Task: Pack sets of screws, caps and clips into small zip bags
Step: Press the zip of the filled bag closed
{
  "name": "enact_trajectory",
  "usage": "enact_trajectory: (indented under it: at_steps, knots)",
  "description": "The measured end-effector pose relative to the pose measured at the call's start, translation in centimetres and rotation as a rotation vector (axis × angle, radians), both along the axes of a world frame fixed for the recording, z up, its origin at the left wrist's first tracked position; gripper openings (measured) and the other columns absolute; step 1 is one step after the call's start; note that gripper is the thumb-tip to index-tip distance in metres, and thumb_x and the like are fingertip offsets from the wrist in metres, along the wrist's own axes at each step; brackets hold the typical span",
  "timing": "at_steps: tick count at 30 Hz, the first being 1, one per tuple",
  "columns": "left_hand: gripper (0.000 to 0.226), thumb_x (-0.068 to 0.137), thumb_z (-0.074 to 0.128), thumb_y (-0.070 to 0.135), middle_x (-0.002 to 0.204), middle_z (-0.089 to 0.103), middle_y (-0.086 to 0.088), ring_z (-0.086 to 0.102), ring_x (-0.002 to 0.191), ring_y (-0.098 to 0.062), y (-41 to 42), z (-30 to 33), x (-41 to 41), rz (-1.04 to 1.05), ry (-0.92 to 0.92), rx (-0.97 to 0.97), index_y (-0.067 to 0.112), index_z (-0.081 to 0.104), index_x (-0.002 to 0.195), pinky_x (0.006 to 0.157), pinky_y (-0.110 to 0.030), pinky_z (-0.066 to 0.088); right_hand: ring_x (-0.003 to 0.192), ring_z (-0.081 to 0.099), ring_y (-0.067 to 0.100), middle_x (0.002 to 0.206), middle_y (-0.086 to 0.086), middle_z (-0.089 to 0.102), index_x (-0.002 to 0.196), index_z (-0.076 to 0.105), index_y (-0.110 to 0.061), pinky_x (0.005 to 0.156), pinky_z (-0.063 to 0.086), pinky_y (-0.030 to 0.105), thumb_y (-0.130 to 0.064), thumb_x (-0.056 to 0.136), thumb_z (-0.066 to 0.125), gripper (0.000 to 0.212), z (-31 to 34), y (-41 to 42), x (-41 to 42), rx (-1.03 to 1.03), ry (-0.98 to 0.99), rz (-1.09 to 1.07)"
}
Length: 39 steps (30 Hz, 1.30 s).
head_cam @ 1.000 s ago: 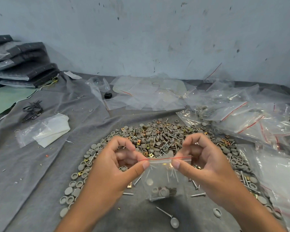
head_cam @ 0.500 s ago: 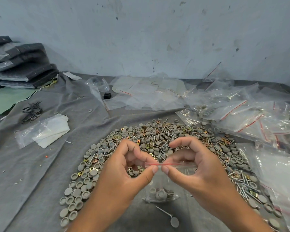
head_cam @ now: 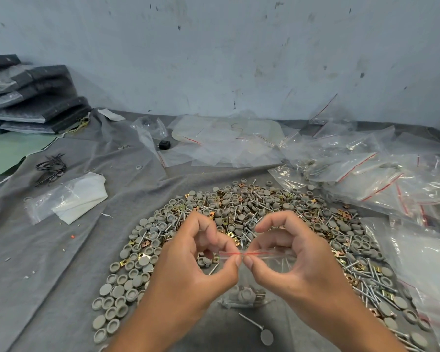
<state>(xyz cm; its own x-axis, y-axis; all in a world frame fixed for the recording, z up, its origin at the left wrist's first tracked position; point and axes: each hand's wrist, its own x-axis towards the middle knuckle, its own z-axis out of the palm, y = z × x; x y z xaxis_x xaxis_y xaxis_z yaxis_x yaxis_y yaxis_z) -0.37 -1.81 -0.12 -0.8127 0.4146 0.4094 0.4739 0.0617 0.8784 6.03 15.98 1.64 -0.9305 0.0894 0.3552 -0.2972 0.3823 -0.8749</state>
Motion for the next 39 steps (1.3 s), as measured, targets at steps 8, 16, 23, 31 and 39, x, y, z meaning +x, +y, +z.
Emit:
enact_trajectory:
  at_steps: [8, 16, 23, 31, 39]
  knots:
    - [0.032, 0.080, 0.077, 0.033, 0.090, 0.076, 0.000, 0.070, 0.085, -0.023, -0.2, 0.6, 0.2, 0.015, 0.026, -0.021, 0.041, 0.047, 0.085, 0.076, -0.047, 0.051, 0.079, 0.075, 0.013, 0.090, -0.009, 0.077, 0.106, 0.057, -0.044, 0.061, 0.059, 0.024, -0.038, 0.078, 0.081, 0.037, -0.2, 0.3, -0.1, -0.021, 0.010, 0.001]
    - [0.052, 0.062, 0.090, 0.046, 0.080, 0.079, -0.004, 0.076, 0.081, -0.020, -1.1, 1.0, -0.8, 0.048, -0.116, 0.065, 0.035, 0.041, 0.075, 0.069, -0.039, 0.049, 0.078, 0.076, 0.019, 0.087, 0.003, 0.079, 0.099, 0.059, -0.043, 0.063, 0.056, 0.021, -0.038, 0.064, 0.090, 0.047, 0.8, 3.1, -0.5, -0.135, -0.107, 0.048]
    - [0.054, 0.063, 0.089, 0.047, 0.081, 0.078, -0.009, 0.072, 0.073, -0.013, -2.1, 0.7, -1.7, 0.064, -0.143, 0.060, 0.036, 0.037, 0.075, 0.064, -0.019, 0.050, 0.083, 0.073, 0.024, 0.073, 0.007, 0.068, 0.091, 0.057, -0.031, 0.074, 0.060, 0.037, -0.023, 0.069, 0.090, 0.040, 0.8, 4.5, -0.4, -0.160, -0.091, 0.077]
    - [0.045, 0.069, 0.083, 0.054, 0.116, 0.075, 0.005, 0.072, 0.103, -0.017, -1.4, 0.4, -1.7, 0.111, -0.181, 0.144, 0.038, 0.056, 0.101, 0.092, -0.052, 0.052, 0.076, 0.063, 0.014, 0.086, -0.004, 0.068, 0.103, 0.067, -0.036, 0.065, 0.054, 0.023, -0.028, 0.087, 0.077, 0.021, 2.7, 4.9, -2.9, -0.099, -0.077, -0.029]
    - [0.044, 0.076, 0.067, 0.058, 0.112, 0.075, 0.012, 0.069, 0.108, -0.009, -1.9, 0.6, -2.0, 0.219, -0.207, 0.115, 0.032, 0.057, 0.110, 0.097, -0.042, 0.050, 0.051, 0.064, 0.004, 0.091, -0.003, 0.064, 0.094, 0.055, -0.022, 0.044, 0.037, 0.020, -0.010, 0.093, 0.063, 0.015, 8.1, 15.9, -13.1, -0.424, -0.057, -0.616]
